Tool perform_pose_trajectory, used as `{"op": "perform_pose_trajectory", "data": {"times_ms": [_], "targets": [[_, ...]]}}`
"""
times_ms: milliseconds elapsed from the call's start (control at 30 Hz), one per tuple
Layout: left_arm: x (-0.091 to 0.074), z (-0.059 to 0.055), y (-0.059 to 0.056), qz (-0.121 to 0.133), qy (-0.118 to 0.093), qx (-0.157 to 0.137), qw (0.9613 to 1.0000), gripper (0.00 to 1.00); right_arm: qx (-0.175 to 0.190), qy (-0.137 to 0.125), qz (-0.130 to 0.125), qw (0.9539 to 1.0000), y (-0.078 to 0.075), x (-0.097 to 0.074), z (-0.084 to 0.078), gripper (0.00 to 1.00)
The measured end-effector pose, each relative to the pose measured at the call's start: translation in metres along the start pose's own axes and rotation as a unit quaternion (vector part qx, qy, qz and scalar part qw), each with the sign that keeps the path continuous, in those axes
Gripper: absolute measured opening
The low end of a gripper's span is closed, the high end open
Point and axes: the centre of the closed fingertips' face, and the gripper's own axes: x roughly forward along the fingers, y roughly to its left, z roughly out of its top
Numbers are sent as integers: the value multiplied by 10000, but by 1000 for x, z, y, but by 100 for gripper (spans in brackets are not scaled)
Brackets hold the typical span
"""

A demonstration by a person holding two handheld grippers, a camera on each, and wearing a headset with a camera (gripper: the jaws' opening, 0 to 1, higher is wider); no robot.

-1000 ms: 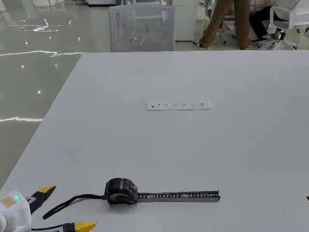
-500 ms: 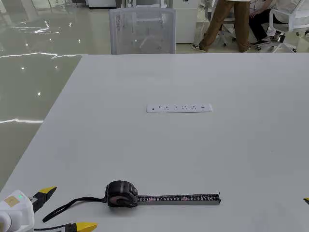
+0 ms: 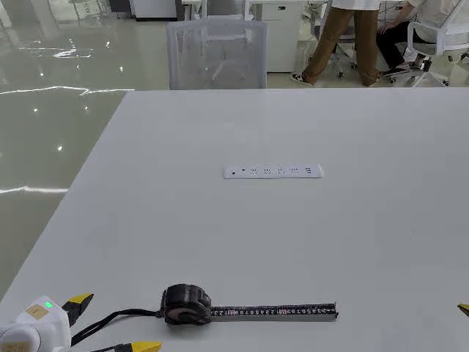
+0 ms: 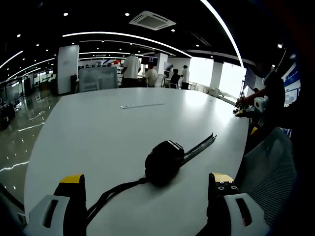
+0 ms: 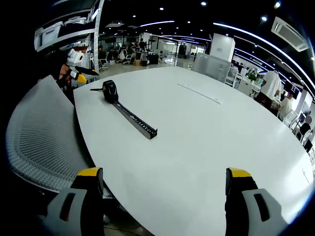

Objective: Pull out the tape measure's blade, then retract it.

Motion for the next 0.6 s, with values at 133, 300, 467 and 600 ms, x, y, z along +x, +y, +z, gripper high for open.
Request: {"op": "perform_pose_trajectory", "data": {"times_ms": [133, 300, 467, 600], "targets": [[10, 5, -2, 215, -1, -129, 9997, 100, -181, 44, 117, 9998, 0, 5, 4, 100], [23, 12, -19, 280, 68, -132, 9995, 100, -457, 152, 289, 9984, -6, 13, 8, 100], [32, 21, -33, 273, 223, -52, 9994, 100, -726, 241, 537, 9956, -7, 23, 16, 100], [38, 42, -43, 294, 59, -222, 9993, 100, -912, 338, 740, 9925, -7, 33, 22, 100]]}}
